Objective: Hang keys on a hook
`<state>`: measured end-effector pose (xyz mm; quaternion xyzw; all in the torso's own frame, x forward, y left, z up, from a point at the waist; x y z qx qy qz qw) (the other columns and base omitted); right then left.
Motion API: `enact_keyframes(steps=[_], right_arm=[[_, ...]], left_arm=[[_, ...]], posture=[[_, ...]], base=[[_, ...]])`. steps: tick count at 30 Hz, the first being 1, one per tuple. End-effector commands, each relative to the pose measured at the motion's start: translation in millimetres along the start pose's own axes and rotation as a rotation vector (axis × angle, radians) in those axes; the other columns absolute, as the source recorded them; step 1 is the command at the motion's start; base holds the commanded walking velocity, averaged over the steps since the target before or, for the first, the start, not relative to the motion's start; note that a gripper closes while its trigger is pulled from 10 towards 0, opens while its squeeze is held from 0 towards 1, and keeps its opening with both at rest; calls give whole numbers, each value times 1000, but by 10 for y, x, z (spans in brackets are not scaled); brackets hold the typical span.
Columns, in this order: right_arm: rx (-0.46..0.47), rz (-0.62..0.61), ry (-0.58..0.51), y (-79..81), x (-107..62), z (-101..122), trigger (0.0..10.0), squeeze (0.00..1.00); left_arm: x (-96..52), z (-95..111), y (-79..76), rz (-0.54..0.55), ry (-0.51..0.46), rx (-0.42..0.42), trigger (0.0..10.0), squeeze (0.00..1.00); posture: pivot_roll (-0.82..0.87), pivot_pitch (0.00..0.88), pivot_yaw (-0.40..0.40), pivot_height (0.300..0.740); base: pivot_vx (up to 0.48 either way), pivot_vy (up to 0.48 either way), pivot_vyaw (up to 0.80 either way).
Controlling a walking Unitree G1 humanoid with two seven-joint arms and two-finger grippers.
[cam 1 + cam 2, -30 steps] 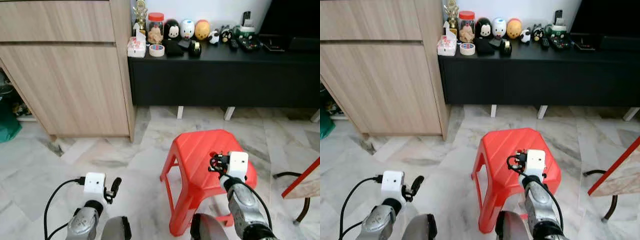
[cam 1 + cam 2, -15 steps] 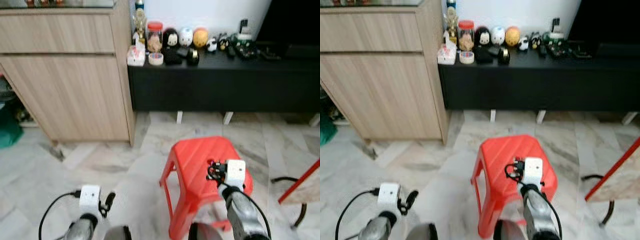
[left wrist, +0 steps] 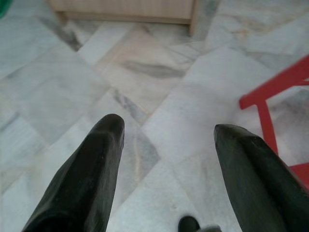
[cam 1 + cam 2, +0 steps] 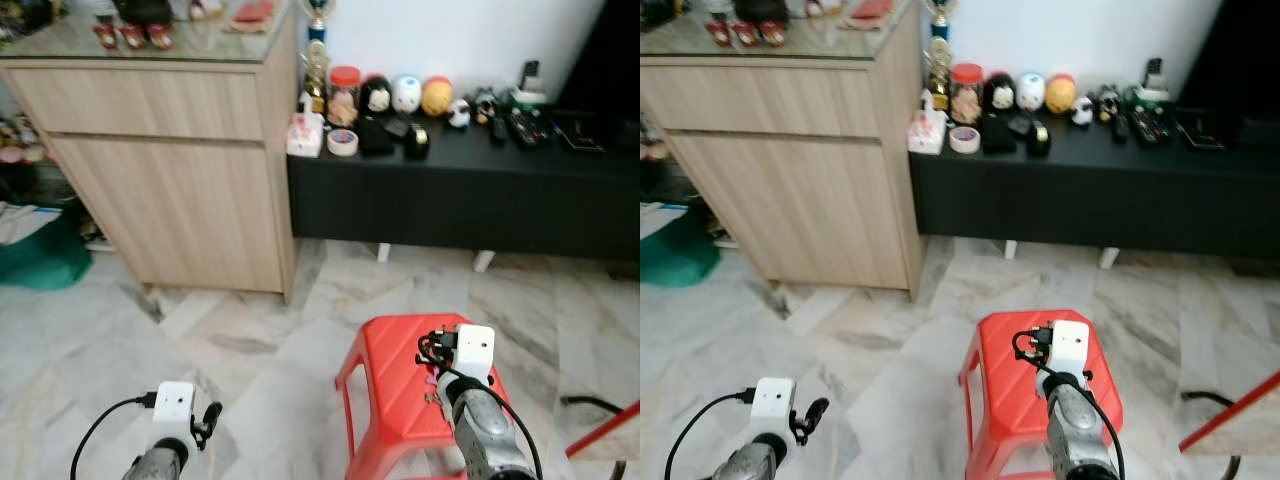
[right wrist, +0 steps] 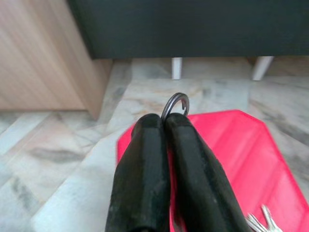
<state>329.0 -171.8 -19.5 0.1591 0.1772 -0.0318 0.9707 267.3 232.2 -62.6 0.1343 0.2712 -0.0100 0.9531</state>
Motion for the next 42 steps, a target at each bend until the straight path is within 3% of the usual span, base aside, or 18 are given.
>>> enact_keyframes(steps=[1,6,16,23,25,31,37,42], right_arm=[[-3,-42,38,-107,-11,-64,10000,0],[0,-70,92,-172,-26,-159,10000,0],[-8,-194,251,-491,-206,-504,10000,0],[20,-301,343,-909,-486,-730,10000,0],[30,-327,362,-960,-542,-786,10000,0],[86,-378,429,-921,-704,-1058,10000,0],[63,-355,516,-821,-841,-1298,10000,0],[54,-367,551,-908,-973,-1395,10000,0]], left_arm=[[2,-97,22,5,59,6,10000,0],[4,-159,61,26,100,-14,10000,0],[-14,-289,26,34,173,-49,10000,0],[-128,-542,-31,25,259,-71,10000,0],[-138,-560,-22,23,266,-66,10000,0],[-150,-573,97,25,277,-34,10000,0],[-180,-587,256,59,273,-36,10000,0],[-244,-703,202,45,305,-31,10000,0]], posture=[[91,0,-48,740],[92,0,-49,740],[107,0,-64,740],[69,0,-28,740],[64,0,-22,740],[46,0,33,740],[73,0,31,740],[76,0,15,740]], base=[[0,0,0],[0,0,0],[0,0,0],[0,0,0],[0,0,0],[0,0,0],[0,0,0],[0,0,0]])
Point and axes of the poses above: a point about 5 cm out from each wrist's last joint towards the gripper, its own x axis pointing out of the wrist towards the gripper, its own z axis along the axis of the wrist's last joint, y = z × x, the point moved 5 cm from there along x, pointing out of the wrist towards the gripper, and after that the axes turned 12 degrees about x, right-handed, at the moved point
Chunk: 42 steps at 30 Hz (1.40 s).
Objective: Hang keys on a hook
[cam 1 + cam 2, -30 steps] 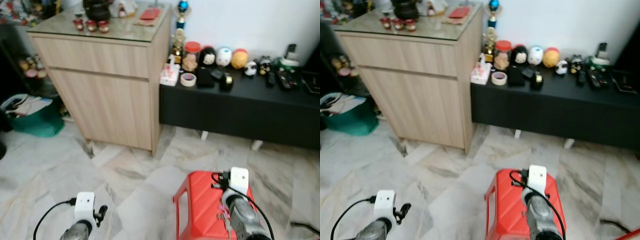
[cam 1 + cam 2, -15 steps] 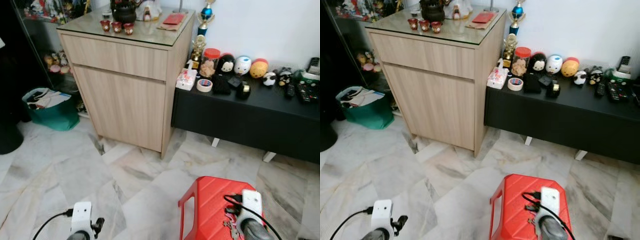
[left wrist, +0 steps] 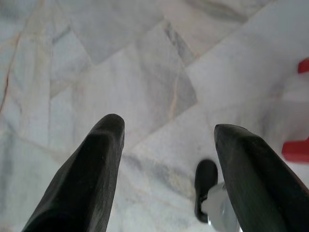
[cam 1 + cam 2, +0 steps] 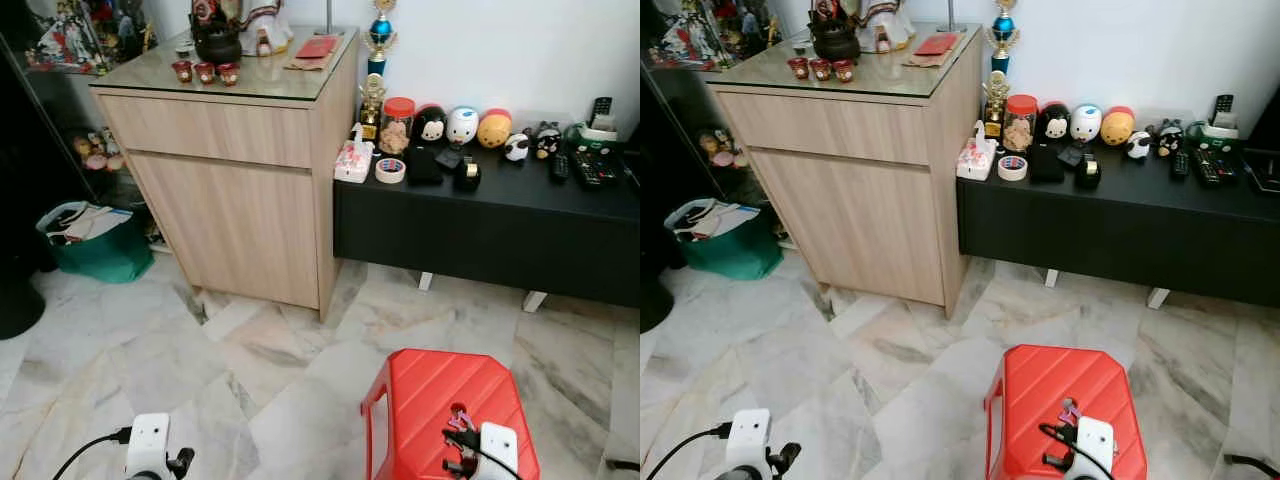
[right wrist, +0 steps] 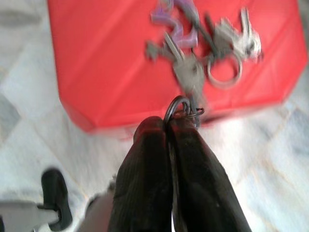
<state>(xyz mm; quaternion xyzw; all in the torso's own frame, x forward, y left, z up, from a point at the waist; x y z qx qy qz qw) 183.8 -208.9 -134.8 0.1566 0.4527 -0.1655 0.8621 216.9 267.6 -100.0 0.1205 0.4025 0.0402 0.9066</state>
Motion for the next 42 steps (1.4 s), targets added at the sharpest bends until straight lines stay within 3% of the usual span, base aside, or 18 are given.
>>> enact_keyframes(steps=[1,3,6,14,15,23,27,30,36,42], right_arm=[[-8,-11,11,-77,-7,-14,10000,0],[-12,-12,12,-110,-10,-12,10000,0],[-122,30,15,-67,-4,23,10000,0],[-228,93,6,27,7,95,10000,0],[-278,96,-12,30,10,145,10000,0],[-249,96,-17,-2,23,256,10000,0],[-197,50,-24,-141,17,291,10000,0],[-190,44,-18,-188,11,283,10000,0],[-254,63,-10,-54,10,158,10000,0],[-196,58,0,62,11,66,10000,0]], left_arm=[[-13,-54,0,-5,16,10,10000,0],[-12,-51,2,-4,15,3,10000,0],[-6,-33,-4,8,11,-14,10000,0],[-9,-79,-133,-3,24,-31,10000,0],[-7,-77,-177,-14,24,-29,10000,0],[-12,-93,-193,-45,28,15,10000,0],[-20,-92,-328,-157,23,211,10000,0],[-18,-60,-414,-202,10,269,10000,0],[8,19,-424,-149,-8,108,10000,0],[-1,-42,-398,-116,14,39,10000,0]], posture=[[76,0,-1,740],[79,0,-19,740],[81,0,-53,740],[110,0,-38,740],[112,0,-33,740],[87,0,-48,740],[79,0,-84,740],[76,0,-74,740],[50,0,-31,740],[38,0,-28,740]], base=[[0,0,0],[0,0,0],[0,0,0],[0,0,0],[0,0,0],[0,0,0],[0,0,0],[0,0,0],[0,0,0],[0,0,0]])
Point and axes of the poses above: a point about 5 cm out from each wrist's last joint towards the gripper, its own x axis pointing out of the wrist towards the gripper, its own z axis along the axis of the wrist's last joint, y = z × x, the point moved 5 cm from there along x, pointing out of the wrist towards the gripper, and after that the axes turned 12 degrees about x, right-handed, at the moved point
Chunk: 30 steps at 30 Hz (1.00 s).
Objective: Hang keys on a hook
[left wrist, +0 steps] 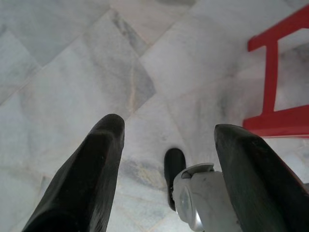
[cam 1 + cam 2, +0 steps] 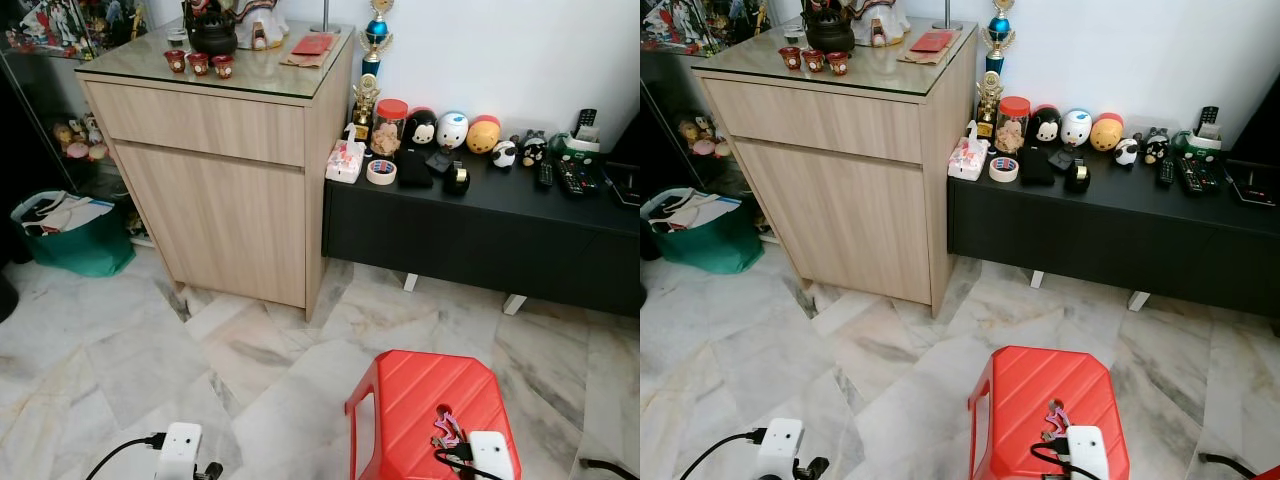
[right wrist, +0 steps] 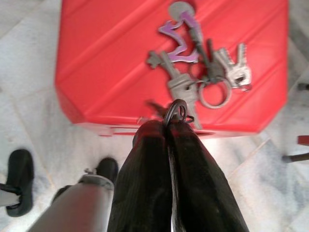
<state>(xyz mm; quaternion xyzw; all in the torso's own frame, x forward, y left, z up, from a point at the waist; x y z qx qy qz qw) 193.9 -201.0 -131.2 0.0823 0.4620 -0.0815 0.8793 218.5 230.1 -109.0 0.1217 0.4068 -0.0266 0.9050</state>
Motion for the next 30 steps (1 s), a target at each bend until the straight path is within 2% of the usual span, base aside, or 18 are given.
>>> enact_keyframes(steps=[1,5,7,10,14,16,24,30], right_arm=[[19,-29,9,-49,-7,-33,10000,0],[93,-59,7,-108,-13,-40,10000,0],[84,-54,5,-93,-8,-24,10000,0],[70,-46,7,-53,-1,-13,10000,0],[58,-63,14,-149,-12,-19,10000,0],[81,-64,10,-163,-13,-11,10000,0],[66,-62,16,-195,-17,-11,10000,0],[65,-64,22,-190,-15,-14,10000,0]], left_arm=[[-17,-91,-29,10,28,-32,10000,0],[-28,-130,-38,25,33,-73,10000,0],[-43,-169,-13,28,40,-75,10000,0],[-73,-242,69,43,57,-91,10000,0],[-117,-312,241,98,63,-166,10000,0],[-144,-375,284,104,82,-172,10000,0],[-219,-604,251,102,154,-171,10000,0],[-217,-618,183,88,154,-178,10000,0]], posture=[[35,0,-25,740],[38,0,-22,740],[39,0,-26,740],[44,0,-37,740],[44,0,-46,740],[45,0,-47,740],[40,0,-47,740],[39,0,-48,740]], base=[[0,0,0],[0,0,0],[0,0,0],[0,0,0],[0,0,0],[0,0,0],[-193,0,0],[-278,0,0]])
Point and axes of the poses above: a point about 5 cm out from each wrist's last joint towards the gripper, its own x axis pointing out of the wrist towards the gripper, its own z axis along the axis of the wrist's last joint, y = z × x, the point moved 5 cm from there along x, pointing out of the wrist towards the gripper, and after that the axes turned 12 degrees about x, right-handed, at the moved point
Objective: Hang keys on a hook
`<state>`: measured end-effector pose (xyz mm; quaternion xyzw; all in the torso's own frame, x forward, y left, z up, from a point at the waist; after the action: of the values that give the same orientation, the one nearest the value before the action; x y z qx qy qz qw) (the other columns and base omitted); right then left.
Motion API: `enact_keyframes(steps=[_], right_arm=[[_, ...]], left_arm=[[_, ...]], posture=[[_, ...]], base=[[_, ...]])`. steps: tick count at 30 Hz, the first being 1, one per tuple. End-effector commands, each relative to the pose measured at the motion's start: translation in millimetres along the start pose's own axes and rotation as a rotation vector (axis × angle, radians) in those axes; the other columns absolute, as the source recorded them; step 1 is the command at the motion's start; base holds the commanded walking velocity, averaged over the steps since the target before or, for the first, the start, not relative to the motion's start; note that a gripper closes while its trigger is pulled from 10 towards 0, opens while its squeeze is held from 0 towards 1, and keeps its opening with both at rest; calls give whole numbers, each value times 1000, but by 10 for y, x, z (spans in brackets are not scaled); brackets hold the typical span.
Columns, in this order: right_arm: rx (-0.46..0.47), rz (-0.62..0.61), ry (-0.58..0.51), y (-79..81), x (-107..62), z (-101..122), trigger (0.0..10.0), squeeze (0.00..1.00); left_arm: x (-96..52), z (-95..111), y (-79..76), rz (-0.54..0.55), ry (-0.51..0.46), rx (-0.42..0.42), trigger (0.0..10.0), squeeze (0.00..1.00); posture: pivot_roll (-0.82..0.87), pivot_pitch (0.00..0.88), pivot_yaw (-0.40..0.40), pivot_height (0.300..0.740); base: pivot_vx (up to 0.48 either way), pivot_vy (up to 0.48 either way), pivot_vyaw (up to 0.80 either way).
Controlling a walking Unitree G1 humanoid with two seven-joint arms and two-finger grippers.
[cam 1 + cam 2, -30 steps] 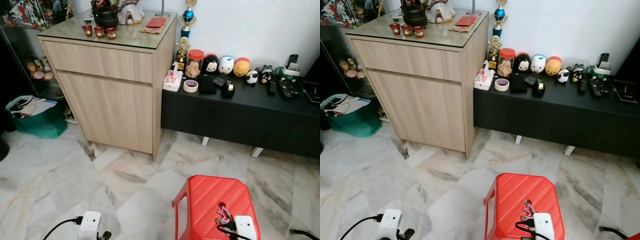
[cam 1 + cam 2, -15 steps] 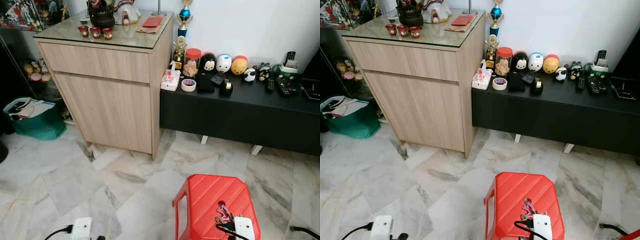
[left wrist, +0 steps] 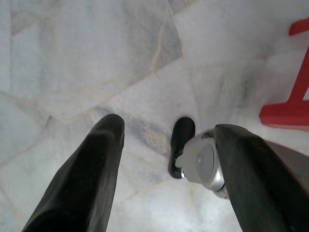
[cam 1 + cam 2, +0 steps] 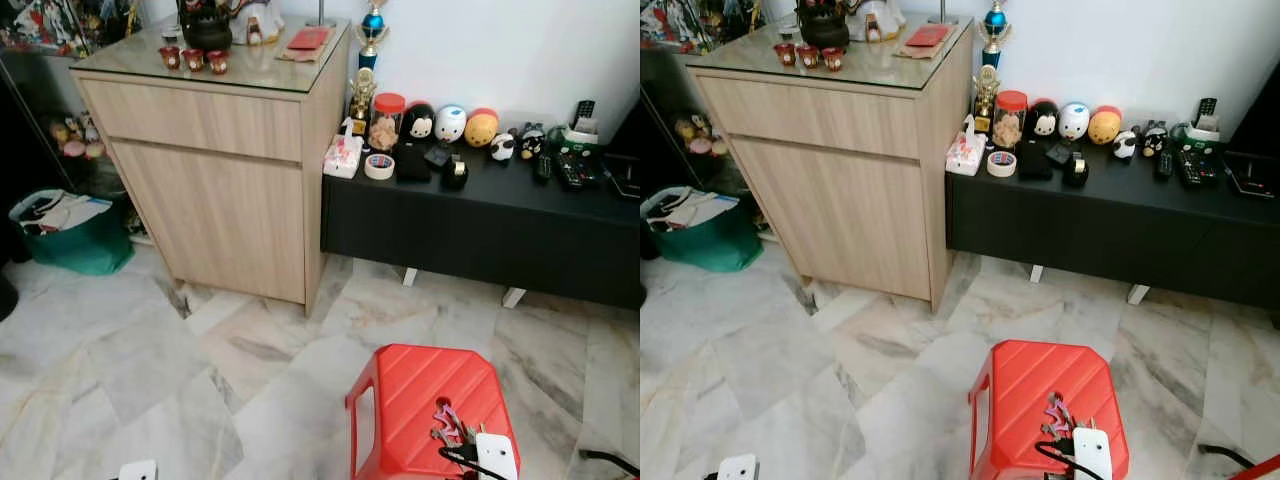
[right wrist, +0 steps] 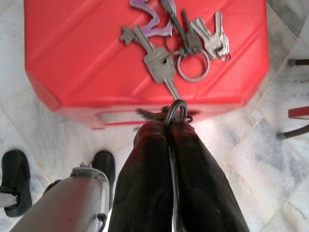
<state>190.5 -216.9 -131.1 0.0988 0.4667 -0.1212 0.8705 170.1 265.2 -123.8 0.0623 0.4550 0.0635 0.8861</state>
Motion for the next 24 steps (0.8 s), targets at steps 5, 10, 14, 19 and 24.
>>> enact_keyframes(steps=[5,10,14,19,24], right_arm=[[-10,-2,6,-34,-3,-5,10000,0],[-12,-6,9,-51,-6,-16,10000,0],[-19,-4,13,-51,-7,-22,10000,0],[-20,-2,11,-60,-7,-15,10000,0],[-19,-4,11,-65,-8,-17,10000,0]], left_arm=[[-10,-98,-110,-26,32,9,10000,0],[-12,-118,-144,-30,39,11,10000,0],[-13,-125,-150,-31,41,10,10000,0],[-11,-130,-193,-40,45,14,10000,0],[-8,-126,-210,-44,45,17,10000,0]], posture=[[29,0,-48,740],[34,0,-56,740],[36,0,-59,740],[31,0,-60,740],[34,0,-62,740]], base=[[-284,0,0],[-294,0,0],[-297,0,0],[-296,0,0],[-297,0,0]])
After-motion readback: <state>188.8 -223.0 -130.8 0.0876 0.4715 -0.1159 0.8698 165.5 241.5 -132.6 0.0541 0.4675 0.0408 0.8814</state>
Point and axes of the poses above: a point about 5 cm out from each wrist's last joint towards the gripper, its own x axis pointing out of the wrist towards the gripper, its own z axis along the axis of the wrist's last joint, y = z × x, the point moved 5 cm from there along x, pointing out of the wrist towards the gripper, and after that the axes turned 12 degrees about x, right-handed, at the moved point
